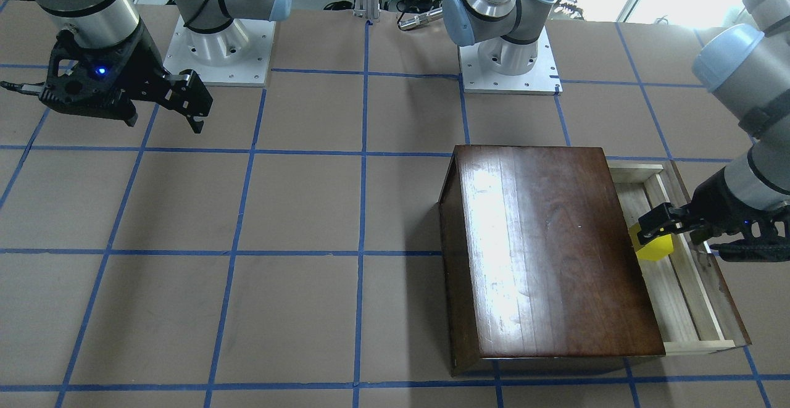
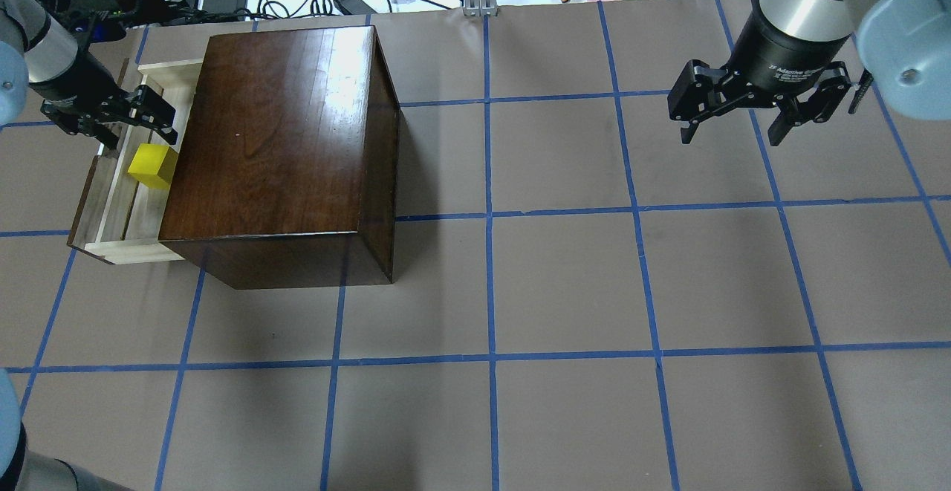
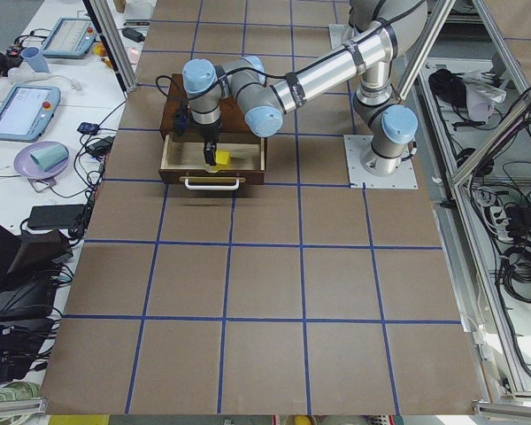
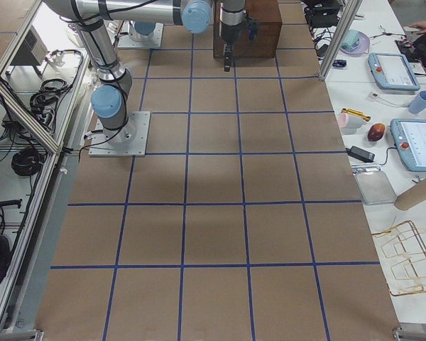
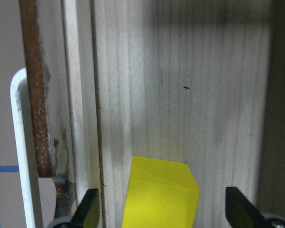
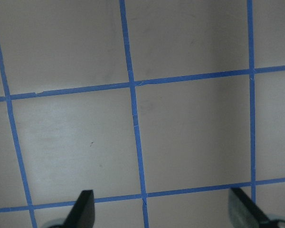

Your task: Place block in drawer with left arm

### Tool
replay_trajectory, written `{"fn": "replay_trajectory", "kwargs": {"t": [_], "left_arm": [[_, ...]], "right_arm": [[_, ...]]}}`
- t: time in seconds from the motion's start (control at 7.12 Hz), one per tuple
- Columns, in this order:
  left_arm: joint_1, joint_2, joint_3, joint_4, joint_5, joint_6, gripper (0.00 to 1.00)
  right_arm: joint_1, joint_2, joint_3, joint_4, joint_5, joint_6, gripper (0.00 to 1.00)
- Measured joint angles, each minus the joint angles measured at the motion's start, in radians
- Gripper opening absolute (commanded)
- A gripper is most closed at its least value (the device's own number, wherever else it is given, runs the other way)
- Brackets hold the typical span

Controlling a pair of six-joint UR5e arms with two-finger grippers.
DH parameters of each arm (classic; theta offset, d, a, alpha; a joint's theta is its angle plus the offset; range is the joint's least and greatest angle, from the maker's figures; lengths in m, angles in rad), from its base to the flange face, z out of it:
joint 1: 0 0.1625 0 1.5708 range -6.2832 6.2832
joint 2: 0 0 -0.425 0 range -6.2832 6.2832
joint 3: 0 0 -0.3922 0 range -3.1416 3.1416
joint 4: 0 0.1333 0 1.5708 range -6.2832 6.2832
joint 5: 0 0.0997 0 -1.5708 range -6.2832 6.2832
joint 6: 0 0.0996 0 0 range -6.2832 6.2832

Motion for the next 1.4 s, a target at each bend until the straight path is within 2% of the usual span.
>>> {"fn": "replay_trajectory", "kwargs": {"t": [0.14, 0.56, 0.84, 1.12, 1.4], "left_arm": [[-0.003, 0.026, 0.016, -0.034, 0.004, 0.001, 1.0], [-0.006, 0.134, 0.111, -0.266, 0.05, 0.002, 1.0], [-0.007, 0.228, 0.123, -0.375, 0.062, 0.004, 1.0], [-0.026, 0.305, 0.098, -0.436, 0.064, -0.007, 1.0], [-0.125, 0.339, 0.08, -0.448, 0.071, -0.114, 1.0]], "right_arm": [[0.0, 0.0, 0.0, 0.0, 0.0, 0.0, 1.0], [0.0, 0.0, 0.0, 0.0, 0.0, 0.0, 1.0], [0.0, 0.0, 0.0, 0.0, 0.0, 0.0, 1.0], [0.0, 0.0, 0.0, 0.0, 0.0, 0.0, 1.0], [0.0, 0.0, 0.0, 0.0, 0.0, 0.0, 1.0]]}}
